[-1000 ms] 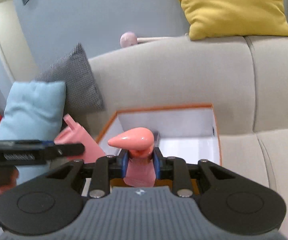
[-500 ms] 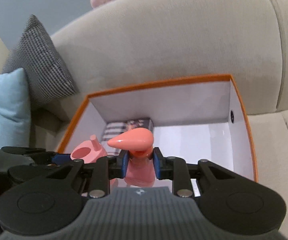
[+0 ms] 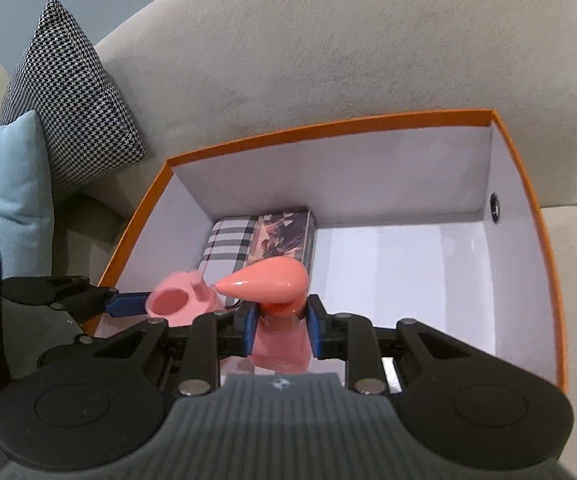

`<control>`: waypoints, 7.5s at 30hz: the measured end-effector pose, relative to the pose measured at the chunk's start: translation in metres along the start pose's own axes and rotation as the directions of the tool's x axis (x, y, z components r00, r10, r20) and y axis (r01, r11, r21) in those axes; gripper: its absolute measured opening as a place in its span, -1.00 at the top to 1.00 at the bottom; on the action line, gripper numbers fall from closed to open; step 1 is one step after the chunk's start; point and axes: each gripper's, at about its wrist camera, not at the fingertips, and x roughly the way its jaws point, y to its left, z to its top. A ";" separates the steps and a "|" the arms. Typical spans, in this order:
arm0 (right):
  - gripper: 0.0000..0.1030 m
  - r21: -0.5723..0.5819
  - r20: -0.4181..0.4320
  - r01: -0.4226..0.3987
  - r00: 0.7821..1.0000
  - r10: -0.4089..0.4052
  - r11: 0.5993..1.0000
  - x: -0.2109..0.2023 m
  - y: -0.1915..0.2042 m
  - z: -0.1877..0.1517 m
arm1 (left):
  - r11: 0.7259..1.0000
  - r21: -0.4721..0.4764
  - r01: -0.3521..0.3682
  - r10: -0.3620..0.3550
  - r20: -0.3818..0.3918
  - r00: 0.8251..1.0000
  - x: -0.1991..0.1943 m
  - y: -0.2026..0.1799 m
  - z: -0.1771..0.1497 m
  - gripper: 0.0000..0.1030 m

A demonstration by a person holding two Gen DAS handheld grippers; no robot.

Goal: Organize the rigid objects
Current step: 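Lower the cup and bottle into the box and open both tools, then grasp the clear cube with the left tool while the right tool grasps the brown gift box, then carry the clear cube and brown box with both tools into the orange box, then open the left tool releasing the cube while the right tool releases the brown box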

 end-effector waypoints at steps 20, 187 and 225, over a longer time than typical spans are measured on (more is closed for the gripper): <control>0.49 -0.065 -0.017 0.038 0.999 -0.039 0.997 0.025 0.042 -0.002 | 0.856 -0.402 0.325 -0.229 0.267 0.936 -0.067 0.104 -0.054 0.14; -0.17 -0.390 0.120 0.152 0.986 -0.113 0.908 -0.104 0.029 -0.014 | 0.798 -0.256 0.546 -0.453 0.343 0.823 -0.101 0.052 -0.011 -0.09; -0.38 -0.911 -0.222 -0.132 0.956 -0.193 0.392 0.057 -0.025 0.035 | 0.879 -0.319 0.354 -0.393 -0.066 0.917 0.066 0.002 0.073 -0.36</control>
